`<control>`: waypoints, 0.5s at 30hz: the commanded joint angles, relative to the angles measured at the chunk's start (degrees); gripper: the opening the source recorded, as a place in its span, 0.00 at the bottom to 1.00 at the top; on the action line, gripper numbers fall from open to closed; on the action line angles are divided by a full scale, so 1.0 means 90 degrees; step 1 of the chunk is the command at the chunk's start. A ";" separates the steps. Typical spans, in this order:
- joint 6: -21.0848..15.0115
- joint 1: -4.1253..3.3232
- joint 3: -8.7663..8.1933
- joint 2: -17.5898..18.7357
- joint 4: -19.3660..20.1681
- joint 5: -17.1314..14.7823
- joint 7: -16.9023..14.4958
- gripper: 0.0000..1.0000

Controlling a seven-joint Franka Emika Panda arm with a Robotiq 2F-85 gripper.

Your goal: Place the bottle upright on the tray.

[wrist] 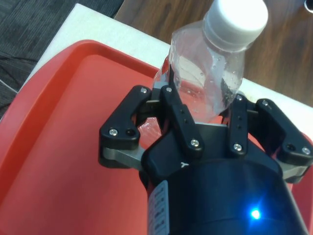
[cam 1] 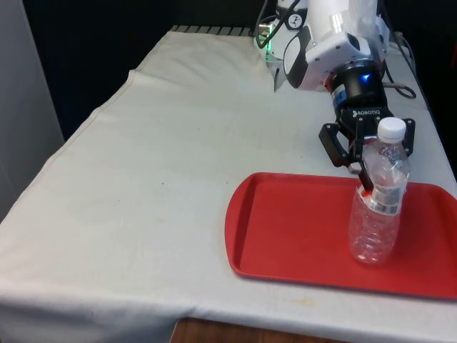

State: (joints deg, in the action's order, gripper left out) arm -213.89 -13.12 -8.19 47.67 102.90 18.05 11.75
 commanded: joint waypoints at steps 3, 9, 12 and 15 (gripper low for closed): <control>-0.0019 0.0000 0.0000 0.0025 -0.0006 0.0000 0.0000 0.35; -0.0057 0.0000 0.0000 0.0045 -0.0025 -0.0013 0.0000 0.35; -0.0045 0.0006 0.0000 0.0045 -0.0025 -0.0006 -0.0006 0.35; -0.0057 0.0006 0.0000 0.0057 -0.0038 -0.0013 -0.0006 0.35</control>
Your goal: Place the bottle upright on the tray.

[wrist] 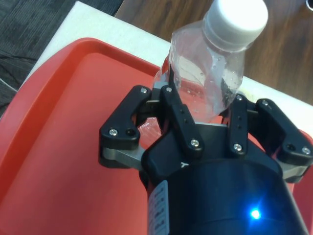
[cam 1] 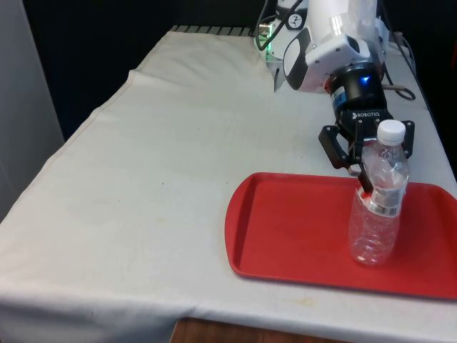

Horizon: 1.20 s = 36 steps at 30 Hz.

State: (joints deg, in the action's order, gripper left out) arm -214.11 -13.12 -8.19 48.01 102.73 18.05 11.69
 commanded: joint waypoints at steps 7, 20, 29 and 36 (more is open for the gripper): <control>-0.0216 0.0006 -0.0006 0.0064 -0.0064 -0.0051 -0.0006 0.35; -0.0178 0.0013 0.0000 0.0115 -0.0102 -0.0032 -0.0006 0.35; -0.0178 0.0019 -0.0006 0.0204 -0.0229 -0.0032 -0.0013 0.35; -0.0134 0.0019 0.0000 0.0197 -0.0223 -0.0019 -0.0019 0.35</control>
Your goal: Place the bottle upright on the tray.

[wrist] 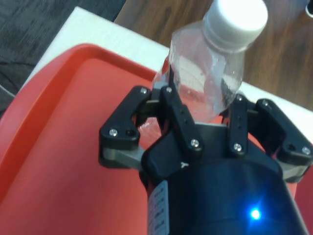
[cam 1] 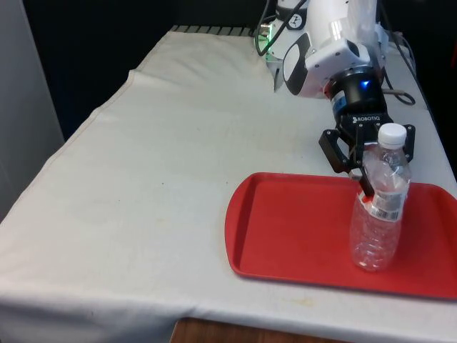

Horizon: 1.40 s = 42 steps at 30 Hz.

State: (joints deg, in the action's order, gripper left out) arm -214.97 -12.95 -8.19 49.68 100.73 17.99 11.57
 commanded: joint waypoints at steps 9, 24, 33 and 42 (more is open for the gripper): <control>-0.0006 0.0000 0.0000 0.0006 0.0000 0.0000 -0.0006 0.35; 0.0006 0.0000 0.0006 0.0000 0.0000 0.0000 -0.0019 0.95; 0.0013 -0.0006 0.0000 0.0000 0.0000 -0.0006 -0.0025 1.00; 0.0000 -0.0006 0.0000 -0.0025 0.0038 0.0000 -0.0019 1.00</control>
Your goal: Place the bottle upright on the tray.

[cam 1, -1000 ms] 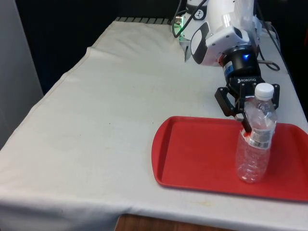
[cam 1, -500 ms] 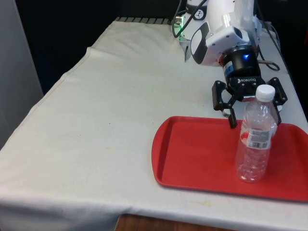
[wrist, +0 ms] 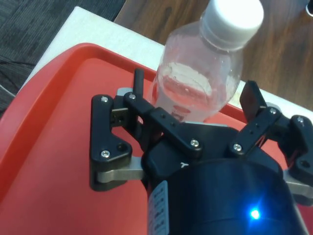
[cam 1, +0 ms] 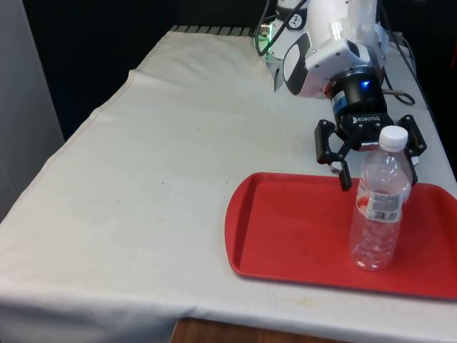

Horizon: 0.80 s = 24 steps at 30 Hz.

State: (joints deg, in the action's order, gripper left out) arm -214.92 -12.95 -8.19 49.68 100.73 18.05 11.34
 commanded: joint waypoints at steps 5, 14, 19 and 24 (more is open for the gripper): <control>-0.0051 -0.0038 -0.0013 -0.0146 0.0210 -0.0019 -0.0006 1.00; -0.0006 -0.0038 0.0032 -0.0465 0.0573 0.0000 -0.0032 1.00; 0.0019 -0.0057 0.0025 -0.0732 0.0796 -0.0019 -0.0025 1.00; 0.0076 -0.0038 0.0025 -0.0828 0.0789 0.0000 0.0006 1.00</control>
State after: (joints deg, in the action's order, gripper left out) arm -214.23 -13.29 -7.96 42.23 107.83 18.05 11.40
